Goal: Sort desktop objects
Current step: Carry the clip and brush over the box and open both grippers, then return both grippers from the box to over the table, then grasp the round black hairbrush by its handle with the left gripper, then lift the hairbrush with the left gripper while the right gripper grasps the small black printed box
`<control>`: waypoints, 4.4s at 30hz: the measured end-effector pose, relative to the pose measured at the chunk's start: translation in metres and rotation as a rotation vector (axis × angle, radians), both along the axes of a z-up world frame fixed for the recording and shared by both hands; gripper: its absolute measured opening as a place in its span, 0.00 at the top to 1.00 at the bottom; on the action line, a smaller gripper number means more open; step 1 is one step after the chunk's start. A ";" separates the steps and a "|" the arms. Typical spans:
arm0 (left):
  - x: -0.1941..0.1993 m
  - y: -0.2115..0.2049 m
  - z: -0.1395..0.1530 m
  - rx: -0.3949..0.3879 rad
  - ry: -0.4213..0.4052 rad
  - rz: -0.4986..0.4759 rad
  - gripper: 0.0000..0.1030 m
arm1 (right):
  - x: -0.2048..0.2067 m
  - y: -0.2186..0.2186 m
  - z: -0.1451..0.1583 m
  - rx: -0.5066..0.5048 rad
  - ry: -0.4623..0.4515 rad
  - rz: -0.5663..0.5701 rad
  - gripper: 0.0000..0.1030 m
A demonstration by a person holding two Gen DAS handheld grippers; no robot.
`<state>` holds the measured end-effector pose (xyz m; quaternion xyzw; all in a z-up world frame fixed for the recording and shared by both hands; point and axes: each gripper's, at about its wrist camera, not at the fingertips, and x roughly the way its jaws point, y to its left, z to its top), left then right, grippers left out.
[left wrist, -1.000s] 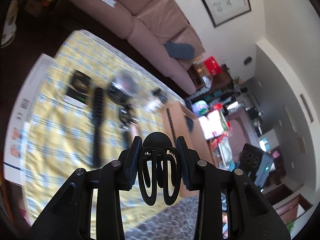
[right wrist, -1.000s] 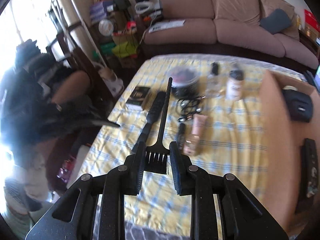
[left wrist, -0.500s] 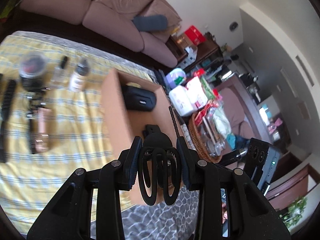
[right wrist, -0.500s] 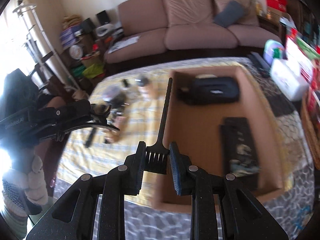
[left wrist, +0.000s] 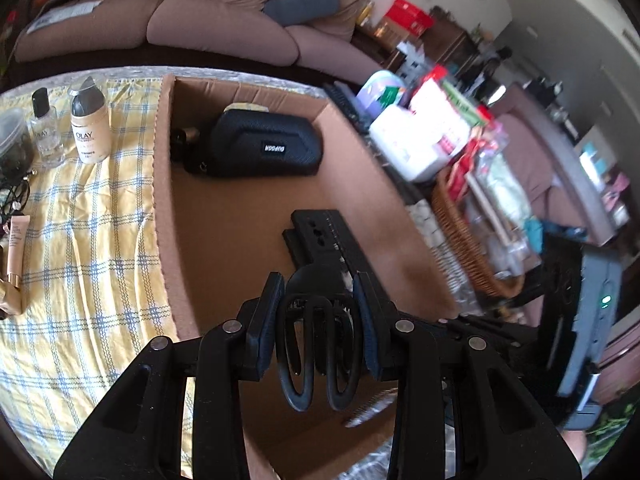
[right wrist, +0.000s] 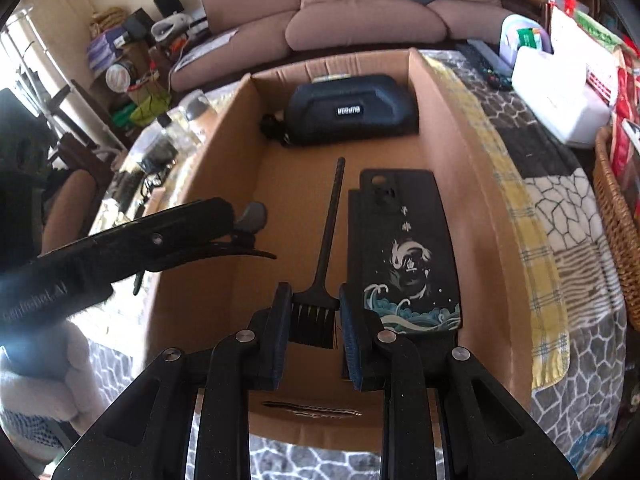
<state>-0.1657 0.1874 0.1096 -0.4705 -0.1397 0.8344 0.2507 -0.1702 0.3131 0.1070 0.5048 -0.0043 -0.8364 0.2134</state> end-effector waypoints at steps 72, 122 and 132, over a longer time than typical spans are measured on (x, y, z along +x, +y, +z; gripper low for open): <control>-0.008 -0.337 -0.080 -0.319 0.003 0.270 0.04 | 0.070 -0.277 -0.005 -0.162 0.178 0.195 0.27; -0.014 -0.345 -0.064 -0.224 0.054 0.246 0.66 | 0.027 -0.302 0.012 -0.251 0.153 0.201 0.41; 0.011 -0.468 -0.007 -0.100 0.143 0.451 0.66 | -0.026 -0.405 -0.008 -0.232 0.111 0.225 0.30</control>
